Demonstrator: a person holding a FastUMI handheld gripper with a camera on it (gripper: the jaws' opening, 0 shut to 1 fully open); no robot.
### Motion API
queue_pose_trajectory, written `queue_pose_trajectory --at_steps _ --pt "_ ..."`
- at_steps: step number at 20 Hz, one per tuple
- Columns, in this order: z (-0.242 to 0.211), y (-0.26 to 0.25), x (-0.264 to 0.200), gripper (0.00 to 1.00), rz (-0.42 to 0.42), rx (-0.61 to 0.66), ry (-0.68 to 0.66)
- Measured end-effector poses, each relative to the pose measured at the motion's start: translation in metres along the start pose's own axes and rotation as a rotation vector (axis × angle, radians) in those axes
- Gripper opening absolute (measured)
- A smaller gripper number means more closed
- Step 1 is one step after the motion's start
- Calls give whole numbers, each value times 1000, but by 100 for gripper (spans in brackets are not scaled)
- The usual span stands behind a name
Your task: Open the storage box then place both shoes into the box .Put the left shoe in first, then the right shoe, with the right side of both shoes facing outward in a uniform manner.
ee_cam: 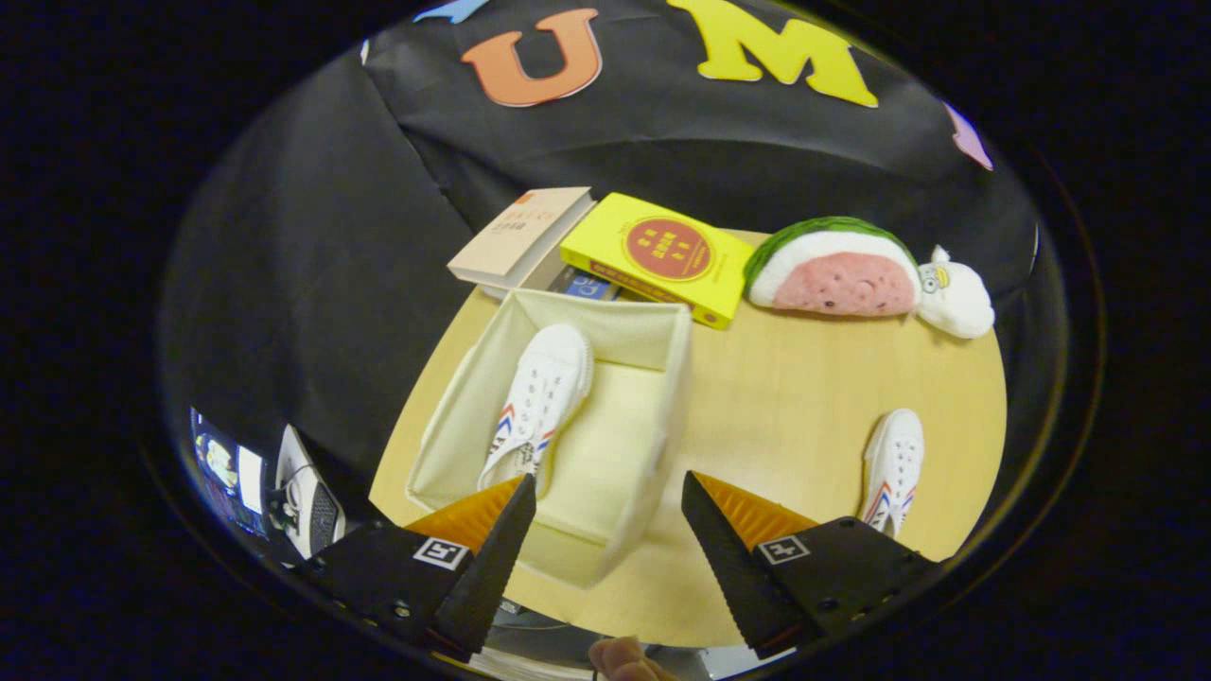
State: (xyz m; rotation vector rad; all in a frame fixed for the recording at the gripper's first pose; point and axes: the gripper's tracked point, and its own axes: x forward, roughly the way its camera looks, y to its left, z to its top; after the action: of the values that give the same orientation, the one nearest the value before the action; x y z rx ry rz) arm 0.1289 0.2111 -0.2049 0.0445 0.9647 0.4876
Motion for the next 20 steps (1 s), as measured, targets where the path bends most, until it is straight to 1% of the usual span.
queue_pose_trajectory --at_steps 2,5,8,10,13,15,20 --pt "-6 -48 -5 95 -40 26 -2" --pt "-17 -124 -2 95 -126 64 19" --pt "-35 -194 9 95 -202 126 69" --pt "-52 -236 16 95 -263 141 123" --pt "-76 -277 23 94 -316 158 197" --pt "-88 -293 24 93 -330 156 221" --pt "-114 -320 29 93 -386 57 279"
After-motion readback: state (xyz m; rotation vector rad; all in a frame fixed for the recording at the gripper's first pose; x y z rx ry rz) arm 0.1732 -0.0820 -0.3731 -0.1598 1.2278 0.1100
